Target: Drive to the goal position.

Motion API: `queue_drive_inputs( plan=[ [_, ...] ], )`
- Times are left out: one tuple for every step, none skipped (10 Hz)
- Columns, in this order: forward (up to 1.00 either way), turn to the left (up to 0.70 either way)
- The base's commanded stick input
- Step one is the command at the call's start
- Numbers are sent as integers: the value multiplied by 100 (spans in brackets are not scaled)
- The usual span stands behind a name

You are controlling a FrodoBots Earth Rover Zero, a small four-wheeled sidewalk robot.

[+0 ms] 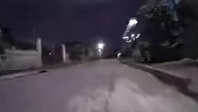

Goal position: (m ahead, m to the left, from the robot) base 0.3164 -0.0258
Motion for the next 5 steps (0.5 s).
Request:
queue_drive_inputs(
  plan=[
    [70, -35],
    [70, -35],
    [70, -35],
    [70, -35],
    [70, -35]
  ],
)
